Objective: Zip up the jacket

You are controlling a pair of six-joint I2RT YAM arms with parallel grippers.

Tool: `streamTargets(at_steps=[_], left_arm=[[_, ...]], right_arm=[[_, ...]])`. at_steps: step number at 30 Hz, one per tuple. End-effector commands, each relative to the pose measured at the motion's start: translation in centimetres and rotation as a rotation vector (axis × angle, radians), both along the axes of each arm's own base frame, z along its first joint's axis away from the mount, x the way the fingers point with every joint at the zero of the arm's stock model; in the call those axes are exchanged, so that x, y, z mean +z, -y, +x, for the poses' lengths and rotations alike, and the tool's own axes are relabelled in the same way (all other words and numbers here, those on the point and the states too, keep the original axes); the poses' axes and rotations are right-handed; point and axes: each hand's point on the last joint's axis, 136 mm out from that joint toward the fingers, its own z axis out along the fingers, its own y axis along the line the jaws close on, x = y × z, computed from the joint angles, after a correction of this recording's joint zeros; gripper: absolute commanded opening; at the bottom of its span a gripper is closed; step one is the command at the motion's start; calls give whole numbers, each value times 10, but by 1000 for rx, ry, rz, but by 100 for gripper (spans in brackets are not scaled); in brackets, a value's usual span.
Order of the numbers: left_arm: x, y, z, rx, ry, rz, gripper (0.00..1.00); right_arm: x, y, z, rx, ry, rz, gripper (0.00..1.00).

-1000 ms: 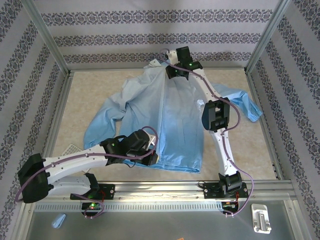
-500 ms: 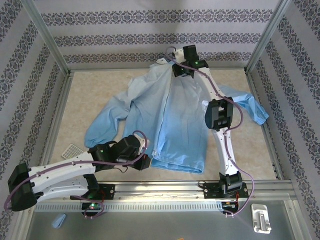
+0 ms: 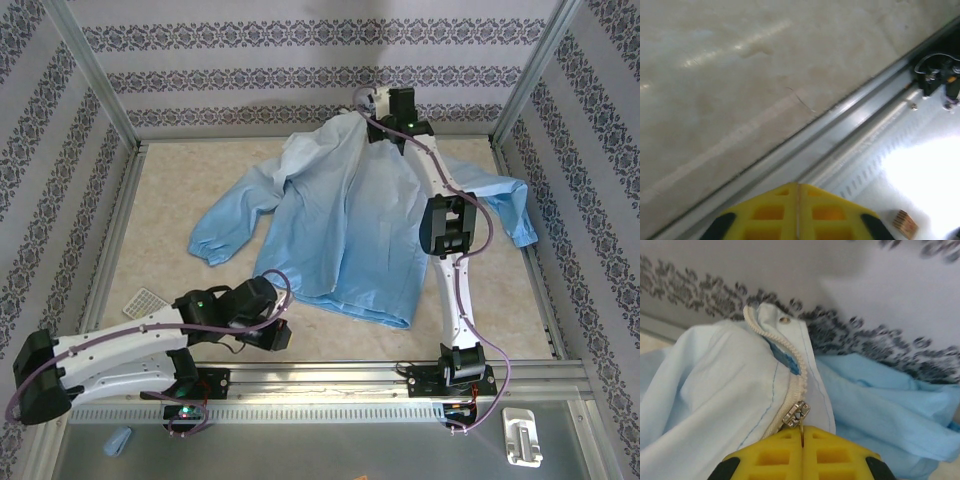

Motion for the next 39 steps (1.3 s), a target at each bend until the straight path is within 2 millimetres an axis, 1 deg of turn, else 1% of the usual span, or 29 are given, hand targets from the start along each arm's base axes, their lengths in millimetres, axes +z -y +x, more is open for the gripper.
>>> streamTargets(at_steps=[1, 3, 5, 6, 9, 13, 14, 17, 21, 23, 24, 25, 26, 27, 28, 29, 31, 35, 39], left_arm=[[17, 13, 41, 29, 109, -3, 27], [24, 24, 64, 39, 145, -8, 41], [32, 36, 85, 40, 186, -18, 48], [35, 42, 94, 35, 203, -24, 50], [34, 62, 109, 9, 212, -32, 55], [16, 81, 117, -11, 171, -30, 60], [8, 82, 119, -7, 162, -12, 62], [-15, 77, 124, 12, 147, 59, 62], [-29, 77, 133, 26, 161, 97, 62], [-35, 81, 135, 22, 163, 98, 59], [-37, 82, 137, 23, 164, 95, 55], [-40, 83, 137, 21, 165, 95, 49], [-41, 83, 137, 18, 166, 97, 37], [-42, 82, 137, 15, 170, 96, 21], [-42, 80, 135, 13, 170, 99, 7], [-41, 76, 133, 14, 180, 104, 0], [-39, 67, 126, 9, 193, 116, 0], [-33, 48, 102, -31, 179, 144, 0], [-24, 41, 82, -48, 168, 124, 0]], right_arm=[[21, -27, -10, 48, 47, -10, 0], [19, -32, -14, 59, 38, -12, 0], [17, -35, -16, 67, 32, -17, 0], [17, -36, -18, 71, 28, -22, 0], [17, -36, -20, 71, 25, -28, 0], [17, -37, -23, 77, 22, -35, 0], [17, -37, -24, 78, 21, -37, 0], [17, -36, -24, 80, 22, -42, 0], [17, -36, -25, 85, 23, -48, 0], [19, -37, -25, 86, 25, -45, 0], [19, -37, -25, 86, 26, -43, 0], [19, -37, -25, 86, 27, -41, 0], [20, -37, -25, 86, 29, -41, 0], [20, -38, -25, 86, 27, -42, 0], [20, -37, -25, 83, 27, -45, 0], [21, -35, -25, 80, 30, -50, 0], [22, -32, -24, 69, 34, -61, 0], [29, -23, -21, 39, 46, -65, 0], [37, -18, -20, 24, 58, -62, 0]])
